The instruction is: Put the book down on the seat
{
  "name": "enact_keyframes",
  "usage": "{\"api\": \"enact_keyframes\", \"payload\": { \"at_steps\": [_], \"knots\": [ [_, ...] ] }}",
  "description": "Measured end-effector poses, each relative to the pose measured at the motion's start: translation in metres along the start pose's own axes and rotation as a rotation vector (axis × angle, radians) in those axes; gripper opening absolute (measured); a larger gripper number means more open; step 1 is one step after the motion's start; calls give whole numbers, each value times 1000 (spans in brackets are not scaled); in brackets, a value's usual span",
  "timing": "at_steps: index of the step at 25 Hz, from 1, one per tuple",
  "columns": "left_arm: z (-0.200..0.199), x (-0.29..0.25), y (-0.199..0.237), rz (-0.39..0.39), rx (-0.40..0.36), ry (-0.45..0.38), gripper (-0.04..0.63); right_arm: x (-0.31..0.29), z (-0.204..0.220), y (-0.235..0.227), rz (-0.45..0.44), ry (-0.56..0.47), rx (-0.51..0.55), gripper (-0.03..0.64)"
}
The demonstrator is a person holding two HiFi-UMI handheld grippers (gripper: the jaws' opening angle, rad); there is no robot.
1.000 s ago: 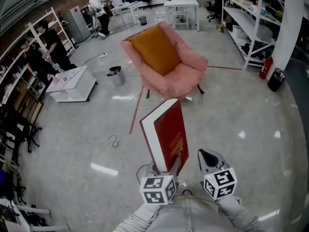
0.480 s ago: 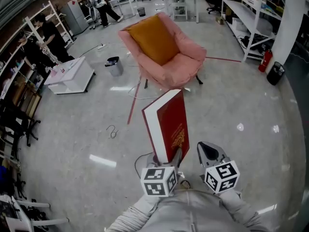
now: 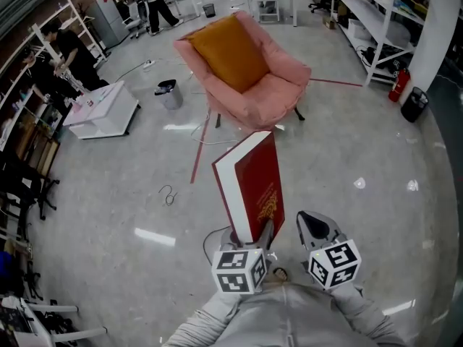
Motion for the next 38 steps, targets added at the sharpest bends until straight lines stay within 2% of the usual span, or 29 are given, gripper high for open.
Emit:
{"api": "enact_keyframes", "payload": {
  "at_steps": [5, 15, 24, 38],
  "knots": [
    [-17, -27, 8, 17, -9, 15, 245, -21, -5, -16, 21, 19, -3, 5],
    [-76, -87, 38, 29, -25, 6, 245, -92, -37, -50, 35, 17, -4, 5],
    [-125, -128, 89, 14, -24, 17, 245, -170, -68, -58, 21, 10, 4, 5],
    [-172, -183, 140, 69, -38, 47, 245, -245, -94, -70, 77, 35, 21, 5]
  ]
}}
Point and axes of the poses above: the fingertips, and each gripper's own axes: x backward along the fingers, y to its left, z out of its underside, the point moved 5 cm from there along x, backward along the fingers, and after that the axes turned 7 degrees about x, right-handed, at the moved point
